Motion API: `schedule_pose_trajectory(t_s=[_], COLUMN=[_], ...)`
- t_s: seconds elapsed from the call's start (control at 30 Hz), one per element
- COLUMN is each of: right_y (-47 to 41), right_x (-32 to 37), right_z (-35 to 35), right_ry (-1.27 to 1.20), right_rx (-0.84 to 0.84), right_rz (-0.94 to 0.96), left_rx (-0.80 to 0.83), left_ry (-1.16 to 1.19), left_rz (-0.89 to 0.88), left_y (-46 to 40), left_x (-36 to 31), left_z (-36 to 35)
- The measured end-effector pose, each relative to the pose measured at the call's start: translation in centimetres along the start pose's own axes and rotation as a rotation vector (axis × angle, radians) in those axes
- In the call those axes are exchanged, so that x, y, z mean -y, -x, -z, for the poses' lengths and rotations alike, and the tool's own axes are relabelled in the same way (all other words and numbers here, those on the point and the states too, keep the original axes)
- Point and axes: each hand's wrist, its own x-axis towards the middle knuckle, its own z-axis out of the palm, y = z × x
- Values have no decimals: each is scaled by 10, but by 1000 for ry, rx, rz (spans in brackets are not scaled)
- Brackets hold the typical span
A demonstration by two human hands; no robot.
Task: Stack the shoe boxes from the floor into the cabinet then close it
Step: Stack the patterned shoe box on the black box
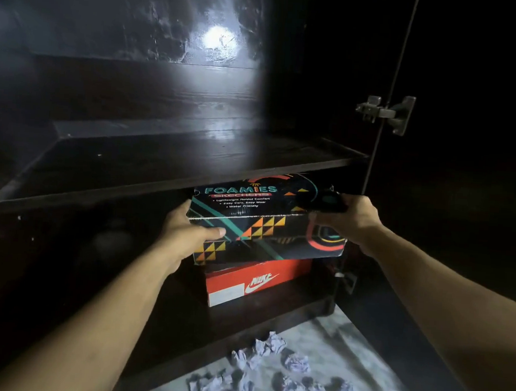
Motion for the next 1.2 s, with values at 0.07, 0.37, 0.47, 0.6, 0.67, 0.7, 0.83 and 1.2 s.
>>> schedule_pose_trajectory(t_s=[0.07, 0.37, 0.47, 0.6, 0.67, 0.7, 0.83, 1.2], right_y=[-20, -75, -89, -100, -103, -104, -109, -54], right_x=[-1, -11, -10, -11, -13, -13, -9, -16], right_z=[-11, -51, -59, -69, -73, -75, -80, -37], right_ry=[0, -24, -63, -47, -36, -41, -103, 212], right_rx=[-28, -106, -147, -156, -184, -207, -258, -30], right_rz=[27, 50, 51, 60, 68, 71, 29, 57], left_rx=[-23, -131, -184, -226, -249, -256, -235, -140], left_ry=[-15, 59, 86, 78, 58, 45, 5, -217], left_rz=[0, -5, -41, -79, -84, -83, -89, 60], left_y=[-15, -67, -74, -78, -82, -83, -86, -59], left_x=[4, 29, 33, 38, 43, 43, 45, 40], left_z=[-5, -21, -24, -29, -29, -30, -36, -49])
